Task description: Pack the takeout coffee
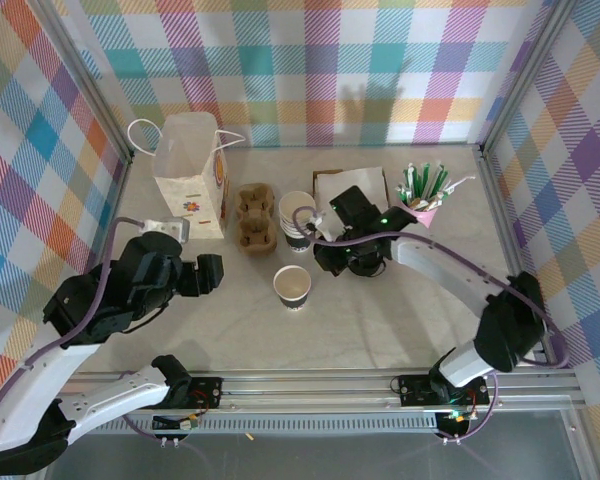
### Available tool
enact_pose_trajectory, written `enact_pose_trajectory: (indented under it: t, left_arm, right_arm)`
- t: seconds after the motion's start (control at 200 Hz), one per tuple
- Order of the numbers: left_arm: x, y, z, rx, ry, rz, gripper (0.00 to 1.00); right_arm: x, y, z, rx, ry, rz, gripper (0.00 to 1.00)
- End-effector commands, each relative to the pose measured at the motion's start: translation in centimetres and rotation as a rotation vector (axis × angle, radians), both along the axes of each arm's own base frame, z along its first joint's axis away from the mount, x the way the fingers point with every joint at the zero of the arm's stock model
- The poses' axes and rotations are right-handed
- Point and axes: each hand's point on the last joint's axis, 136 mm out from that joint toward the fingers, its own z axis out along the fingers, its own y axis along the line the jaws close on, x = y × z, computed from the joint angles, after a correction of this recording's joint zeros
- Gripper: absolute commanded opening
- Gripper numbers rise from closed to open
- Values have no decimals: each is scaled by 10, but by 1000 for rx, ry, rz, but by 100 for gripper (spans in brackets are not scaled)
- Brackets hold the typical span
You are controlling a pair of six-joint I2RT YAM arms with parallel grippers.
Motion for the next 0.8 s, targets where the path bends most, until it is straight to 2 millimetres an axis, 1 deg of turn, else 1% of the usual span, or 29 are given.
enact_pose_trajectory:
  t: [0.0, 0.035, 0.045, 0.06, 0.075, 0.08, 0.095, 0.105, 0.215, 0.265, 0.33, 0.37, 0.435, 0.445, 0.46, 0.595, 0.695, 0.795]
  left_arm:
    - [13, -16, 45, -52, -169, -84, 84]
    - [16, -23, 55, -65, -208, -117, 84]
    - [17, -25, 59, -72, -221, -125, 85]
    - [18, -28, 64, -78, -242, -136, 85]
    - [19, -32, 69, -88, -260, -157, 86]
    - [19, -34, 70, -89, -265, -162, 86]
    - [21, -37, 75, -96, -285, -178, 87]
    - [21, -40, 78, -100, -295, -188, 87]
    - [26, -71, 116, -167, -436, -324, 94]
    - [25, -87, 132, -196, -505, -402, 96]
    - [24, -102, 153, -224, -598, -481, 100]
    - [22, -110, 163, -237, -653, -523, 100]
    - [19, -123, 179, -254, -742, -591, 100]
    - [19, -125, 178, -249, -747, -602, 100]
    - [18, -127, 187, -261, -786, -613, 100]
    - [14, -146, 206, -295, -907, -708, 100]
    - [4, -157, 217, -340, -955, -787, 100]
    - [-5, -167, 223, -397, -966, -862, 100]
  right_arm:
    - [-13, 2, 55, 194, 27, -8, 0]
    - [-17, 2, 76, 268, 23, -1, 0]
    - [-18, 2, 85, 301, 14, 3, 0]
    - [-19, 2, 91, 323, 14, 6, 0]
    - [-21, 2, 100, 356, 8, 13, 0]
    - [-21, 2, 106, 377, 2, 18, 0]
    - [-22, 2, 112, 397, -3, 19, 0]
    - [-24, 1, 121, 429, -7, 26, 0]
    - [-36, -3, 187, 651, -49, 92, 0]
    - [-43, -5, 213, 732, -61, 130, 0]
    - [-52, -9, 245, 816, -78, 182, 0]
    - [-59, -11, 263, 864, -76, 223, 0]
    - [-70, -12, 285, 923, -60, 287, 0]
    - [-71, -12, 289, 931, -55, 297, 0]
    - [-74, -13, 293, 943, -49, 315, 0]
    - [-96, -17, 332, 1022, -10, 441, 0]
    - [-106, -20, 353, 1052, -2, 495, 0]
    - [-114, -23, 367, 1069, 0, 524, 0]
